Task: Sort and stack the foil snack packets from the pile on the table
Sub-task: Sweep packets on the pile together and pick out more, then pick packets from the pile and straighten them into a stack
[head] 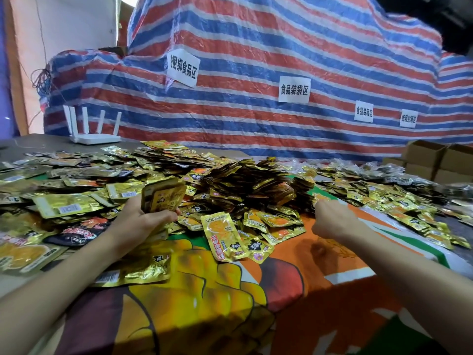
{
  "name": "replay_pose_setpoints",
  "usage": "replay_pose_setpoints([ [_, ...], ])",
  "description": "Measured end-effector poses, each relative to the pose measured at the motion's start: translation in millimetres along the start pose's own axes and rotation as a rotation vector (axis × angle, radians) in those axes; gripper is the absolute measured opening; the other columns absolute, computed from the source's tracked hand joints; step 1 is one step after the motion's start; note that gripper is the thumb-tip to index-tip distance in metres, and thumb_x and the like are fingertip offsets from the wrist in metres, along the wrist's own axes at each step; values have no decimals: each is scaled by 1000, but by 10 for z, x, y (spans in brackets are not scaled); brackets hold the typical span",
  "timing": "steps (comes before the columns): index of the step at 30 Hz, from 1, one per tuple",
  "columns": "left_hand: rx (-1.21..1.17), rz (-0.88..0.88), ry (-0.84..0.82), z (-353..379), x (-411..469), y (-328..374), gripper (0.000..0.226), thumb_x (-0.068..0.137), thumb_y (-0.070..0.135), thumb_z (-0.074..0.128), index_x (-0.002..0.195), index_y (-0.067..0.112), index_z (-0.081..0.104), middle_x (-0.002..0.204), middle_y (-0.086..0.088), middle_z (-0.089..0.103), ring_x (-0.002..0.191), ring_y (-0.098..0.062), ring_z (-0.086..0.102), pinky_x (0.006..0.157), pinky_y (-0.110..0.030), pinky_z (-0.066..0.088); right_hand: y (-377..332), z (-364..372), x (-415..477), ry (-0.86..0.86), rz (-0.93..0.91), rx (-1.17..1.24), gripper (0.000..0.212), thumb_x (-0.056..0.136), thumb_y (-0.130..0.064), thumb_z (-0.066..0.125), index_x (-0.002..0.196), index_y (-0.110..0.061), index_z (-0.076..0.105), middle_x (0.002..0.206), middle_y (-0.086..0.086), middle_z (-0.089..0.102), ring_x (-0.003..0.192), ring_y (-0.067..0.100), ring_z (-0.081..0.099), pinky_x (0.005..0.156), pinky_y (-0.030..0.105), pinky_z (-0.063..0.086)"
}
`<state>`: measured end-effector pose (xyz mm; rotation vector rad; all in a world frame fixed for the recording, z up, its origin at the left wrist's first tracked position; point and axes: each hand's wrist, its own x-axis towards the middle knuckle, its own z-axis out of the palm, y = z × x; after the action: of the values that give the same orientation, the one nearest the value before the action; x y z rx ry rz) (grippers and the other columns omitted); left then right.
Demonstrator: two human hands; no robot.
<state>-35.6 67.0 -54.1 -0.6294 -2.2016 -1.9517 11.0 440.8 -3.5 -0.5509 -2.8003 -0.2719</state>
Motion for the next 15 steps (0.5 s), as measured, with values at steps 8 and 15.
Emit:
replay_pose_setpoints([
  [8, -29, -18, 14, 9, -61, 121, 32, 65, 22, 72, 95, 9, 73, 95, -14, 75, 96, -33, 69, 85, -47, 56, -413, -264, -6, 81, -190, 387, 21, 78, -7, 66, 62, -9, 53, 62, 4, 56, 56, 20, 53, 44, 26, 37],
  [15, -337, -149, 132, -82, 45, 88, 21, 84, 9, 62, 102, 11, 73, 92, -18, 75, 94, -36, 69, 88, -46, 53, -1377, -422, -174, -72, -454, 1251, 10, 83, -7, 72, 91, -14, 71, 81, 0, 69, 66, 4, 61, 58, 15, 46],
])
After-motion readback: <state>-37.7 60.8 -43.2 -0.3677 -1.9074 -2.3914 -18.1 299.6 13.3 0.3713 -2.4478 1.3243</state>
